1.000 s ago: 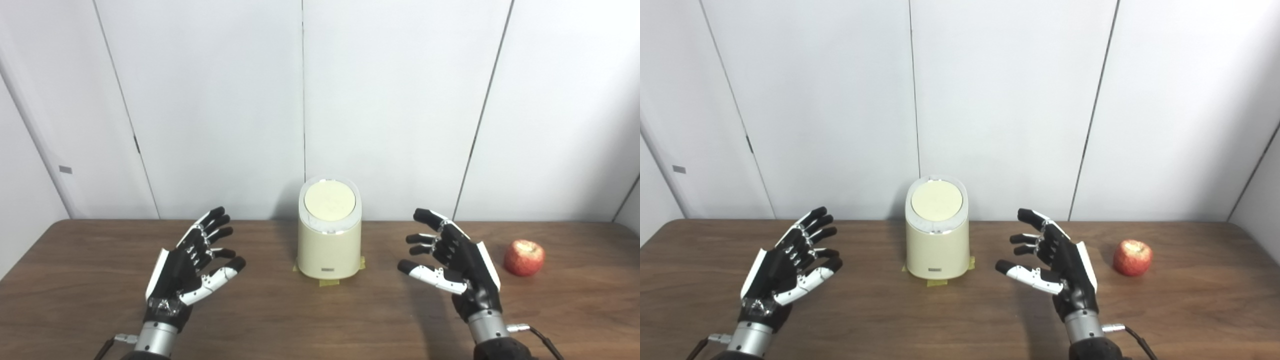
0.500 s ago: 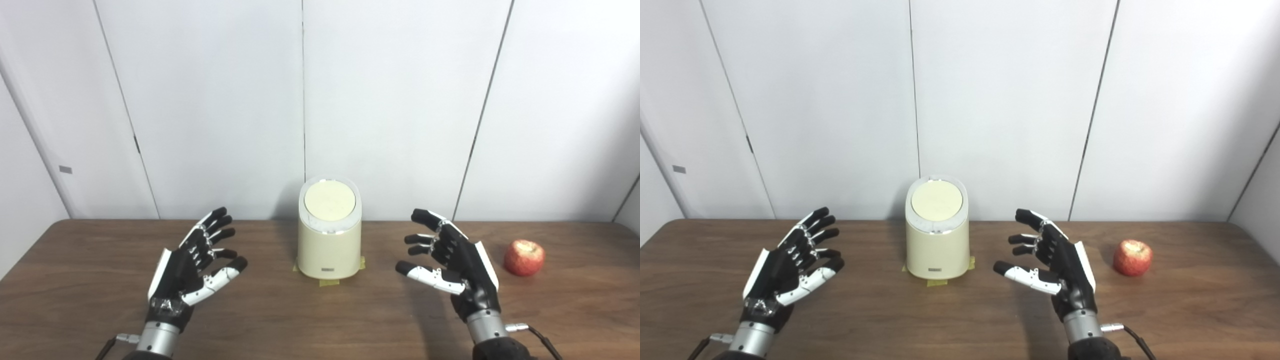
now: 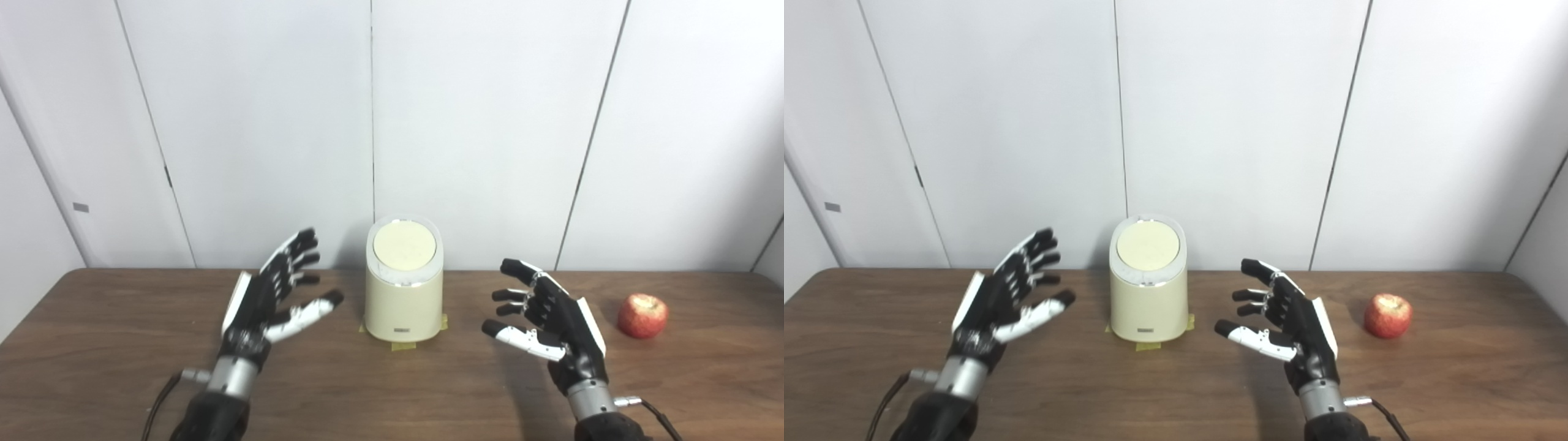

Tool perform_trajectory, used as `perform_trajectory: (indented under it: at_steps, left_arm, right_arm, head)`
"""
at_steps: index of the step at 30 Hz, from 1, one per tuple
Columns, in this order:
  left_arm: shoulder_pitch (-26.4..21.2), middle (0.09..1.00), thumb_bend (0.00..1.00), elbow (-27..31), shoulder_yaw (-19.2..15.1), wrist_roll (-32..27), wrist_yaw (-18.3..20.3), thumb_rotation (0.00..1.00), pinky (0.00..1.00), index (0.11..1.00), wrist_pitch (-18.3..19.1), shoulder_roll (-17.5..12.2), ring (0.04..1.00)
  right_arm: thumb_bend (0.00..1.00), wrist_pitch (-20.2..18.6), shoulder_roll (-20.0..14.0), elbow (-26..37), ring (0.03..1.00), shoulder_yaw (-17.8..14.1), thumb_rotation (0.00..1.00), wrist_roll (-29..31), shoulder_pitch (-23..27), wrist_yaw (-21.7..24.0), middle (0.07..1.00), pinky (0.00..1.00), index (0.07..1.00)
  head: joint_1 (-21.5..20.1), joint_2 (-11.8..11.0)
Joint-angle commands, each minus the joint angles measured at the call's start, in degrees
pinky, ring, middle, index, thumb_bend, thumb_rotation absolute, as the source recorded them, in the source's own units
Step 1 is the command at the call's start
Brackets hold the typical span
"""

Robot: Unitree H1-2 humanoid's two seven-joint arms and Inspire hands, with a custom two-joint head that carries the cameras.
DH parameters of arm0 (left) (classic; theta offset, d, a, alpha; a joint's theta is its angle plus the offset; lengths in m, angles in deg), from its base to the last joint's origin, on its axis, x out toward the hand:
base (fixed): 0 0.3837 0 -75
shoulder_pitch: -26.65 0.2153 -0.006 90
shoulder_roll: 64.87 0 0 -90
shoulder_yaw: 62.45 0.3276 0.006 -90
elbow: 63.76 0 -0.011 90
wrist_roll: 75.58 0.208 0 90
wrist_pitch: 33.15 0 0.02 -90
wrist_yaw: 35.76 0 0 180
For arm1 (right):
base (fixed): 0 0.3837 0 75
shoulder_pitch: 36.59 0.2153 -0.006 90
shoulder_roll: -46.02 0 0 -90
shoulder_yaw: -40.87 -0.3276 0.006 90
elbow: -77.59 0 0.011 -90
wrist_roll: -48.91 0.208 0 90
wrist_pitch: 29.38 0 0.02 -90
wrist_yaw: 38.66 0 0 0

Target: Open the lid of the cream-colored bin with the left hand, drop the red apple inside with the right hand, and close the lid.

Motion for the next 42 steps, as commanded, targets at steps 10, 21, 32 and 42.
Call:
perform_trajectory:
  at_steps: [10,21,32,42]
  left_arm:
    - [-18.16,1.000,0.88,-10.85,4.13,12.03,-9.26,0.25,0.89,1.000,-2.99,2.39,0.996]
    - [-26.32,1.000,0.93,-22.57,8.13,22.67,-15.03,0.27,0.87,1.000,-0.14,1.40,1.000]
    - [-27.58,1.000,0.91,-27.14,10.28,25.47,-15.87,0.16,0.89,1.000,1.46,0.46,1.000]
    - [-25.93,1.000,0.91,-28.67,13.82,28.36,-15.09,0.13,0.98,1.000,1.77,-1.42,1.000]
  right_arm:
    - [0.83,2.33,0.03,1.33,0.638,0.01,0.20,0.00,2.64,-0.20,0.810,0.55,0.742]
    - [0.84,2.10,0.13,2.62,0.632,0.47,0.22,-0.19,2.21,-0.13,0.803,0.55,0.739]
    - [0.83,1.45,0.71,3.91,0.627,1.03,0.22,-0.98,2.00,-0.91,0.799,0.54,0.737]
    - [0.83,1.49,1.32,4.58,0.627,1.04,0.22,-0.64,2.11,-0.88,0.792,0.56,0.740]
  head:
    - [-0.39,-0.16]
    - [-0.81,0.18]
    - [-1.47,0.56]
    - [-1.60,0.69]
